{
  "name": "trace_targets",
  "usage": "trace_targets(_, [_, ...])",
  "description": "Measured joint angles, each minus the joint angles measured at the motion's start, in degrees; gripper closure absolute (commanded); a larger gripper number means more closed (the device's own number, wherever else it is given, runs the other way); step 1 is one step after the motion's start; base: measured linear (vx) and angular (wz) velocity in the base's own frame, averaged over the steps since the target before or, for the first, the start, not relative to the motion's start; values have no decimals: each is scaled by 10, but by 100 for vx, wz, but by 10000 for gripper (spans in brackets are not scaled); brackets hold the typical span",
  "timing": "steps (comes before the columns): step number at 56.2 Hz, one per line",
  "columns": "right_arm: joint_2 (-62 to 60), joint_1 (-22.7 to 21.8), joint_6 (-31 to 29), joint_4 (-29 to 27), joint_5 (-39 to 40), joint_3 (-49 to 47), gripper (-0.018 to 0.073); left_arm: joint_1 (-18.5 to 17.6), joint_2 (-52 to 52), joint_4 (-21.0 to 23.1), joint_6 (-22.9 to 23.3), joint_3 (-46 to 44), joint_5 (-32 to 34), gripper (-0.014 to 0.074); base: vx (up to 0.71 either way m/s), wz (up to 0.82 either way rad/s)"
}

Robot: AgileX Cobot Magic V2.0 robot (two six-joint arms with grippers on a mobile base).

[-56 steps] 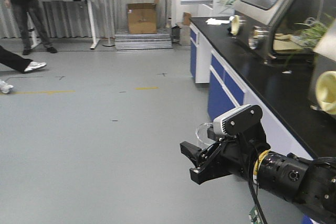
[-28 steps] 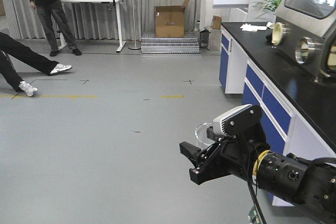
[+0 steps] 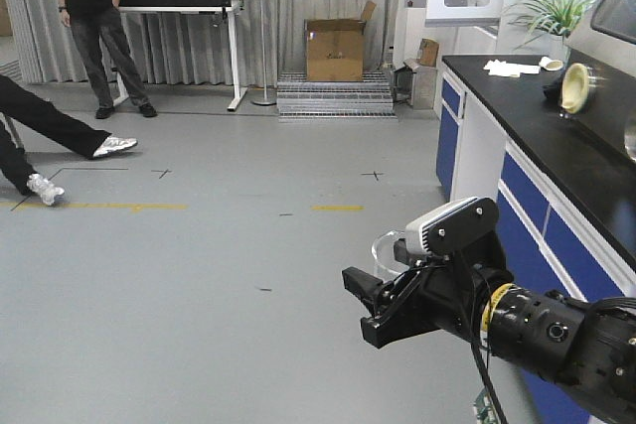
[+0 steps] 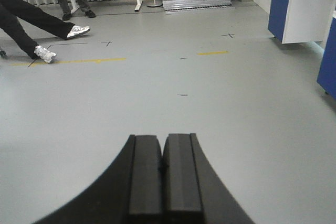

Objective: Pick beaker and place in left cabinet
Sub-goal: 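Drive the base to the open white cabinet holding the beaker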

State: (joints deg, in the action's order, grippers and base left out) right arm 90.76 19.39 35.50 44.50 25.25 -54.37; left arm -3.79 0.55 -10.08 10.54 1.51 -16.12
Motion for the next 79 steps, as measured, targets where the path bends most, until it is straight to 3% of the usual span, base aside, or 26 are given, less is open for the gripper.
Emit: trace_targets(79, [0,0,0,-1,-1,1,400,0,0,0,0,0,0,593,79,1])
